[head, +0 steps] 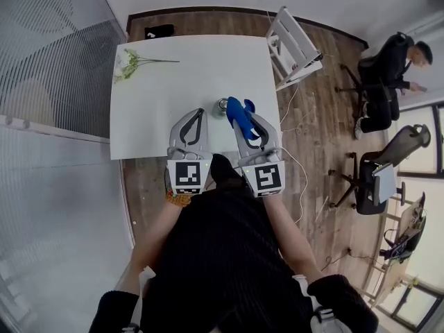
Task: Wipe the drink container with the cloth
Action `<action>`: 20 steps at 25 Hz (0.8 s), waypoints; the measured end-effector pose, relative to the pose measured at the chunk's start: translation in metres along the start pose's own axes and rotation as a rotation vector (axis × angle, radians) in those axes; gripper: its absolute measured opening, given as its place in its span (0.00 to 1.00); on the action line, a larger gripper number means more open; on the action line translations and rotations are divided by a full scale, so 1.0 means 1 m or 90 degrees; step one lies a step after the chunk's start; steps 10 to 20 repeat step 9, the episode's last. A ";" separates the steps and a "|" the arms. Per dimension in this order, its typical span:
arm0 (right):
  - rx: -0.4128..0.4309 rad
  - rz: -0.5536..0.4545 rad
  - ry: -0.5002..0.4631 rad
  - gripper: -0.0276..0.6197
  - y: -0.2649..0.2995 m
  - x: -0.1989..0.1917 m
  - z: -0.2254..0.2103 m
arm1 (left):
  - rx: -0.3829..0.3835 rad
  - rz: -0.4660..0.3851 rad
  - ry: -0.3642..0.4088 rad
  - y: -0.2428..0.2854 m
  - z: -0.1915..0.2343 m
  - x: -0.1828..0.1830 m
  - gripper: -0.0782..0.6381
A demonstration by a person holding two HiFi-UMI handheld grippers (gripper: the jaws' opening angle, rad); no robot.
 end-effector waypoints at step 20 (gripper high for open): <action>0.021 -0.010 -0.028 0.23 -0.015 0.021 0.050 | 0.000 -0.007 -0.007 -0.051 0.005 0.010 0.11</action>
Point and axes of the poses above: the fingertips, and each gripper's own axes: y forward along the fingers, z to its left, x out of its top, the point moved 1 cm from there along -y, backward along the fingers, and after that the axes turned 8 degrees about -z, right-handed, at the moved point
